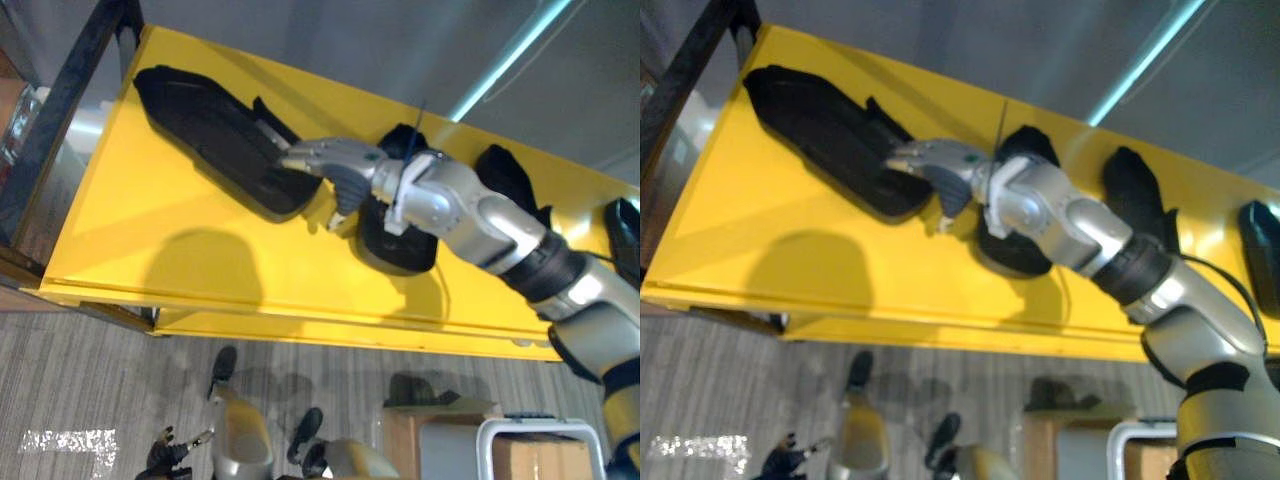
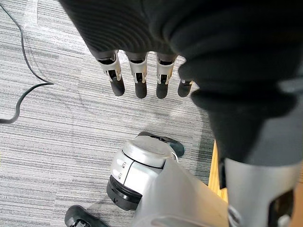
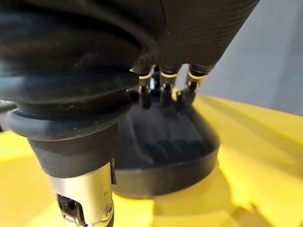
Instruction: Walk over and take plastic housings, then place them on the shelf
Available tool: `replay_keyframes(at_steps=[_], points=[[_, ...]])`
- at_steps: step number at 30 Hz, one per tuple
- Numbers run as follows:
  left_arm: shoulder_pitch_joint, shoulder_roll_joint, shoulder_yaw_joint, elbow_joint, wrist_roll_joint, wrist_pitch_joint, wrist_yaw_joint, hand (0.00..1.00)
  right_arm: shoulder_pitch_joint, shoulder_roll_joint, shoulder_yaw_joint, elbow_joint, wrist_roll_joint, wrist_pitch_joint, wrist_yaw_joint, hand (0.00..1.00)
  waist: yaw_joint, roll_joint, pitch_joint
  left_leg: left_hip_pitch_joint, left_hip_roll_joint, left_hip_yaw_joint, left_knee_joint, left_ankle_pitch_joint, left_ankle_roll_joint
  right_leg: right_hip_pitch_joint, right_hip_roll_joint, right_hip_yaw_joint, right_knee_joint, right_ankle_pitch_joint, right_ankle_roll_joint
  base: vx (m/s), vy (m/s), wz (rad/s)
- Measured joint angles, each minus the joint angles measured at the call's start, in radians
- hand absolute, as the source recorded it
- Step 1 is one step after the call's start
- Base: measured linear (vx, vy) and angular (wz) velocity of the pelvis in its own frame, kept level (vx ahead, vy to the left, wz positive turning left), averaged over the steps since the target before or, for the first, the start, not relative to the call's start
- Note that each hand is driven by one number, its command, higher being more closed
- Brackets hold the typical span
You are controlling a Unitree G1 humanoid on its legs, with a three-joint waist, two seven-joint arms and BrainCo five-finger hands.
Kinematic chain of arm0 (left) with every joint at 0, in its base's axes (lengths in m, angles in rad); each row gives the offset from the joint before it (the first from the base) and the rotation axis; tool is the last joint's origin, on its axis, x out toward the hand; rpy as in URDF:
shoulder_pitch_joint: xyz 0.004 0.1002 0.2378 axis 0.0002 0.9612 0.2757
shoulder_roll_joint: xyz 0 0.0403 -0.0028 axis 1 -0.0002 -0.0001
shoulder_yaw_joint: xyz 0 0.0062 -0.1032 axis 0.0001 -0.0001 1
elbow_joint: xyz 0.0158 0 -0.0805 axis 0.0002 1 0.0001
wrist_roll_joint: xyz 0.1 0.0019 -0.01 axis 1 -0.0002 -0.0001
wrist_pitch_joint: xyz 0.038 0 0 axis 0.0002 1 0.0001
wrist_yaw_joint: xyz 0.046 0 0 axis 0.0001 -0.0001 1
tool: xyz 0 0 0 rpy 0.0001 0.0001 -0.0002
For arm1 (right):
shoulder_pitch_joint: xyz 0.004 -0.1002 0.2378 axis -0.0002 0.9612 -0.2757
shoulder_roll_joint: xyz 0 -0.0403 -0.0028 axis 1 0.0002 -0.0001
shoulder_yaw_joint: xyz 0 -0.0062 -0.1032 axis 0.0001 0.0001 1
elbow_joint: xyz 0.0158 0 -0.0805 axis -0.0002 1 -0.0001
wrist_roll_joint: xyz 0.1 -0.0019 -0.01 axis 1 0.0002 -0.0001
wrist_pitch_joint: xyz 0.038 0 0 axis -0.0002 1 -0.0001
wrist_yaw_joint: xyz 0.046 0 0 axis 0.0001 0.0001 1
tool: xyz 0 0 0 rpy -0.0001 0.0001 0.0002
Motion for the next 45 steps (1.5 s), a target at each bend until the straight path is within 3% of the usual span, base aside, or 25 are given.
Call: replay_keyframes(at_steps=[7,13,20,21,29,33,45], points=[[-0.003,-0.002,-0.003,-0.024,-0.009,0.001,0.000,0.00,0.036,0.000,-0.016,0.077,-0.001,-0.099,0.000,0.00,0.008,0.011,0.008,-0.004,-0.003,0.002,0.000,-0.001,0.001,-0.005,0.000,0.002,0.002,-0.001,-0.001,0.00,0.000,0.00],[-0.028,-0.014,-0.011,-0.033,-0.043,0.001,0.002,0.00,0.042,0.001,-0.017,0.139,-0.005,-0.135,0.001,0.00,0.022,0.043,0.027,-0.019,-0.006,-0.016,0.000,0.002,0.003,-0.011,-0.001,-0.016,0.006,-0.004,-0.004,0.00,-0.017,0.08],[-0.034,-0.037,-0.011,-0.069,-0.086,0.000,0.011,0.00,0.037,0.031,-0.015,0.234,-0.034,-0.139,0.001,0.00,0.044,0.082,0.053,-0.037,-0.018,-0.041,0.000,0.007,0.003,-0.025,-0.015,-0.040,0.033,-0.024,0.002,0.00,-0.012,0.12],[-0.033,-0.039,-0.011,-0.067,-0.088,0.001,0.011,0.00,0.032,0.046,-0.017,0.248,-0.045,-0.144,-0.010,1.00,0.045,0.087,0.056,-0.038,-0.019,-0.043,0.001,0.007,0.002,-0.026,-0.017,-0.042,0.038,-0.028,0.001,0.00,0.000,0.00],[-0.032,-0.039,-0.011,-0.073,-0.119,-0.009,0.006,0.00,-0.072,0.094,-0.007,0.361,-0.089,-0.198,-0.079,1.00,0.047,0.122,0.075,-0.039,-0.021,-0.065,0.001,0.007,0.004,-0.023,-0.019,-0.066,0.056,-0.044,0.001,-0.01,-0.014,0.07],[-0.032,-0.043,-0.011,-0.073,-0.118,-0.017,0.000,0.00,-0.079,0.109,0.004,0.394,-0.105,-0.211,-0.109,1.00,0.072,0.125,0.077,-0.041,-0.021,-0.073,0.001,0.007,0.003,-0.025,-0.020,-0.073,0.071,-0.059,-0.001,0.01,-0.034,0.09],[-0.032,-0.052,-0.011,-0.085,-0.118,-0.019,0.000,0.00,-0.092,0.130,0.010,0.431,-0.141,-0.237,-0.155,1.00,0.083,0.126,0.078,-0.052,-0.022,-0.095,0.001,0.013,-0.005,-0.025,-0.017,-0.093,0.071,-0.064,-0.002,0.00,-0.011,0.04]])
